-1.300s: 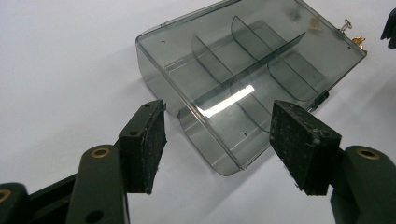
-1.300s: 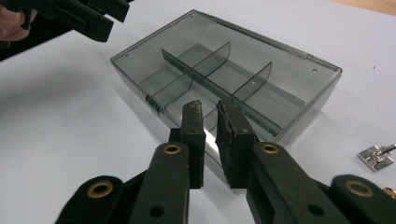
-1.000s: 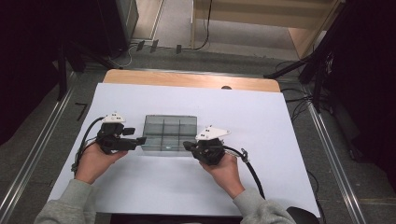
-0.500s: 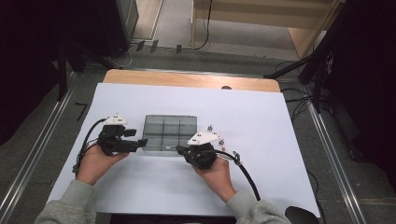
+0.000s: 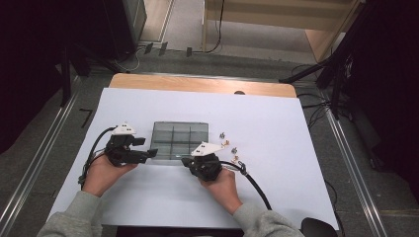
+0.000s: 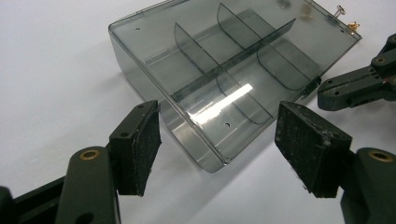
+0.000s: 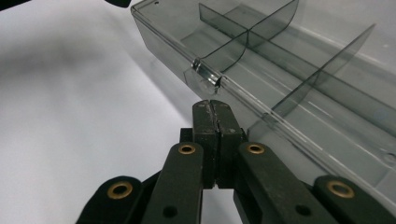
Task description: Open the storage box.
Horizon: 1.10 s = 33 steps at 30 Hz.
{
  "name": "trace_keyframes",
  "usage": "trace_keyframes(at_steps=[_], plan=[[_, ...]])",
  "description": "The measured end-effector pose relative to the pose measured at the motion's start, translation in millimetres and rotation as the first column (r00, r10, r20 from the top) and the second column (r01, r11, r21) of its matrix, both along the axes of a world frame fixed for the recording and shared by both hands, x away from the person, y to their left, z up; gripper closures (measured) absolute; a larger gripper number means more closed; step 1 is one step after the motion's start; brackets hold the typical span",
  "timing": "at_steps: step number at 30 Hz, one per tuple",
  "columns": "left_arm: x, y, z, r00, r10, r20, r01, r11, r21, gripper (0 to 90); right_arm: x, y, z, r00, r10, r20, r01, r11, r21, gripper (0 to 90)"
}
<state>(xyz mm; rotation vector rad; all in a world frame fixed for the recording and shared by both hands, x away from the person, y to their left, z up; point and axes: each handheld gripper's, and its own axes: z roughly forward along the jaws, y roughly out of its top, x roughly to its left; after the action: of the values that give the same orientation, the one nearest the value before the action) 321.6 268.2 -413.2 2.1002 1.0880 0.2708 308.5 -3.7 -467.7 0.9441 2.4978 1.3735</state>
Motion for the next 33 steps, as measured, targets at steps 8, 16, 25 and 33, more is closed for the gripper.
trace_keyframes(at_steps=[8,16,25,33], plan=[[0.4,0.8,-1.4,1.0000,0.007,-0.002,-0.007,1.0000,-0.005,31.7,3.1,5.4,-5.2,0.9997,-0.020,-0.015,0.020,1.000,0.008,90.0],[0.2,0.6,-2.4,1.0000,0.001,-0.004,-0.001,1.0000,0.003,31.6,3.3,9.5,-7.0,0.9994,-0.021,-0.026,0.022,0.999,0.025,90.0],[-0.2,-0.2,-2.7,1.0000,-0.005,-0.006,0.004,0.9996,-0.026,31.8,4.3,10.0,-7.0,0.9994,-0.016,-0.030,0.017,0.999,0.031,90.0],[0.0,-1.5,-4.0,0.9998,-0.011,-0.015,0.011,0.9999,-0.011,32.0,3.5,9.4,-5.2,0.9994,-0.015,-0.031,0.016,0.999,0.038,90.0]])
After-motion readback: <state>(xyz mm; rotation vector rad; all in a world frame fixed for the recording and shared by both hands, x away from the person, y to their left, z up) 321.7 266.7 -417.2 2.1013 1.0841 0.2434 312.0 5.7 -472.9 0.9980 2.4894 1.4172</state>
